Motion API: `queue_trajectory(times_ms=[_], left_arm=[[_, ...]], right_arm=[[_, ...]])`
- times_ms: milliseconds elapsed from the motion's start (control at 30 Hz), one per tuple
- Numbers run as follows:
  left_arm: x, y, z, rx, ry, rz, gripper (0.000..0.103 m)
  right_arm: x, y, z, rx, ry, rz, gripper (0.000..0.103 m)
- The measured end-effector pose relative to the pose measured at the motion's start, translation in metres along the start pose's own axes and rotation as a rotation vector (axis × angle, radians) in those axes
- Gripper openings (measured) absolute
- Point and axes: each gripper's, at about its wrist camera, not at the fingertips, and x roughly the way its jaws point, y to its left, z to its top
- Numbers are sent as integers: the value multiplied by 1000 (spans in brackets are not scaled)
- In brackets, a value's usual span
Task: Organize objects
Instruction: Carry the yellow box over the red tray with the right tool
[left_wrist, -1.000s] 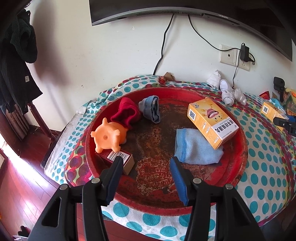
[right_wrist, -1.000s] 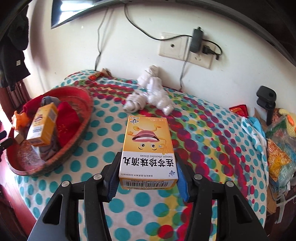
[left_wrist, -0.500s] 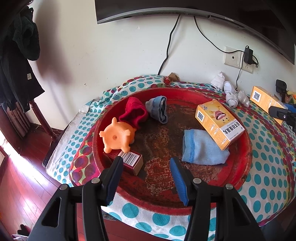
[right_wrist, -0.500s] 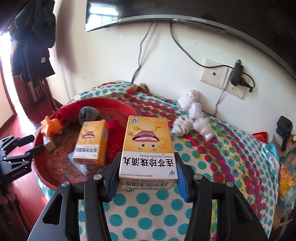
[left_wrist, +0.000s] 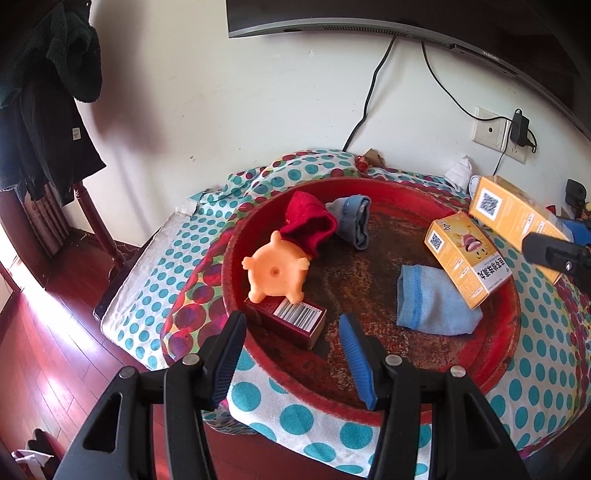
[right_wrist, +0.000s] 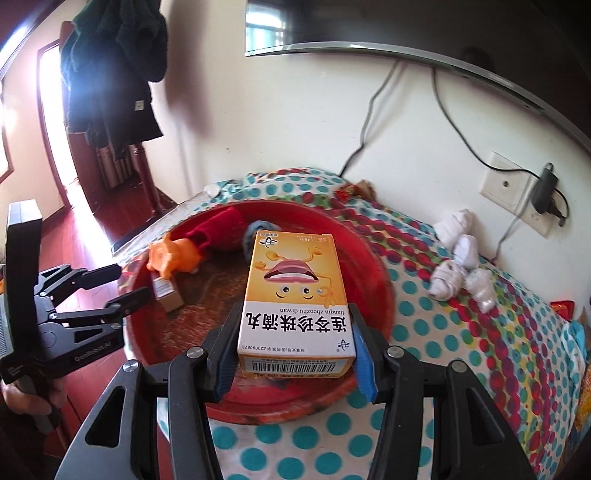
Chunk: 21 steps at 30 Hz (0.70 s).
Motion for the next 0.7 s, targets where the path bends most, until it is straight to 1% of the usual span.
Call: queue_trajectory(times_ms=[167, 367, 567, 700], left_arm=[[1, 10, 0, -25, 7, 5, 54], [0, 21, 1, -48, 6, 17, 54], [4, 32, 0, -80, 22, 34, 54], [5, 38, -1, -109, 29, 24, 54]], right_arm=[[16, 32, 2, -47, 27, 41, 49], [40, 60, -2, -94, 74, 56, 49], [63, 75, -7, -113, 119, 43, 49], [78, 74, -11, -103, 151, 30, 49]])
